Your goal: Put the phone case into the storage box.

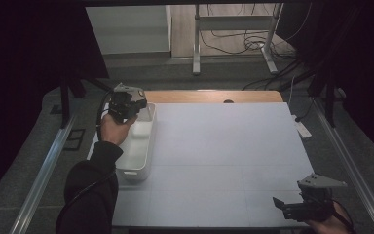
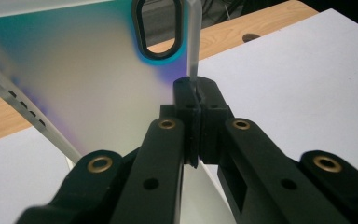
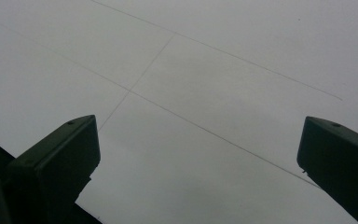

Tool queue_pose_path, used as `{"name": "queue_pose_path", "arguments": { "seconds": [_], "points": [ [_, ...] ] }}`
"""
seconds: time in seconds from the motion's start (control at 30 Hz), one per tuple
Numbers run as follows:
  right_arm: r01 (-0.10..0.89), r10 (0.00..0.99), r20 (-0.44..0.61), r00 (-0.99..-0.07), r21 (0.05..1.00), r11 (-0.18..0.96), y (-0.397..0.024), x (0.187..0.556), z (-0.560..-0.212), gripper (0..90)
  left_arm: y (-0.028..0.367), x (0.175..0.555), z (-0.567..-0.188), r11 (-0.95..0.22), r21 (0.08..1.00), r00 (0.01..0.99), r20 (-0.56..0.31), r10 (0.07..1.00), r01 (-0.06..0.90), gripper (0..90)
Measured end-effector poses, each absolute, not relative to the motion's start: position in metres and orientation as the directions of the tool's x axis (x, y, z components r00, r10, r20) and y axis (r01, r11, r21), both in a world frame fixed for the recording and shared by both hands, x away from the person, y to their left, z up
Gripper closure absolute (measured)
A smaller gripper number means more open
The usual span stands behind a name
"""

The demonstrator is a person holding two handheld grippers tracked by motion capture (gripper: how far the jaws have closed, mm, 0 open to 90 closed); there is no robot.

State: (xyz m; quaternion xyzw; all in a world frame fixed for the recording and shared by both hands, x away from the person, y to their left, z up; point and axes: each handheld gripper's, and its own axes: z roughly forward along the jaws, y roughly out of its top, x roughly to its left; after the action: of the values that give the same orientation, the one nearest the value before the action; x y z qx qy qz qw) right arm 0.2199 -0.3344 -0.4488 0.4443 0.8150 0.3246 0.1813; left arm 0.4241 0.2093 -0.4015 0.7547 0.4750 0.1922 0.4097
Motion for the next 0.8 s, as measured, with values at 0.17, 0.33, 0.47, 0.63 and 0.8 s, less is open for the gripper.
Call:
{"name": "queue_pose_path", "arguments": {
  "seconds": [0.17, 0.33, 0.47, 0.63, 0.8],
  "points": [
    [0.606, 0.841, -0.007, -0.541, 0.691, 0.395, -0.334, 0.220, -0.449, 0.0, 0.208, 0.431, -0.405, -0.207, 0.796, 0.457, -0.097, 0.884, 0.570, 88.2],
    [0.606, 0.840, -0.007, -0.543, 0.688, 0.398, -0.334, 0.220, -0.449, 0.0, 0.207, 0.436, -0.409, -0.202, 0.791, 0.446, -0.099, 0.890, 0.577, 88.2],
    [0.608, 0.839, -0.010, -0.544, 0.685, 0.402, -0.333, 0.220, -0.449, 0.0, 0.206, 0.442, -0.412, -0.197, 0.788, 0.433, -0.096, 0.896, 0.583, 88.2],
    [0.608, 0.839, -0.012, -0.544, 0.683, 0.404, -0.333, 0.220, -0.449, 0.0, 0.203, 0.448, -0.417, -0.199, 0.782, 0.426, -0.093, 0.900, 0.590, 88.2],
    [0.607, 0.838, -0.013, -0.546, 0.683, 0.406, -0.333, 0.220, -0.449, 0.0, 0.200, 0.453, -0.423, -0.200, 0.775, 0.414, -0.087, 0.906, 0.600, 88.2]
  ]
}}
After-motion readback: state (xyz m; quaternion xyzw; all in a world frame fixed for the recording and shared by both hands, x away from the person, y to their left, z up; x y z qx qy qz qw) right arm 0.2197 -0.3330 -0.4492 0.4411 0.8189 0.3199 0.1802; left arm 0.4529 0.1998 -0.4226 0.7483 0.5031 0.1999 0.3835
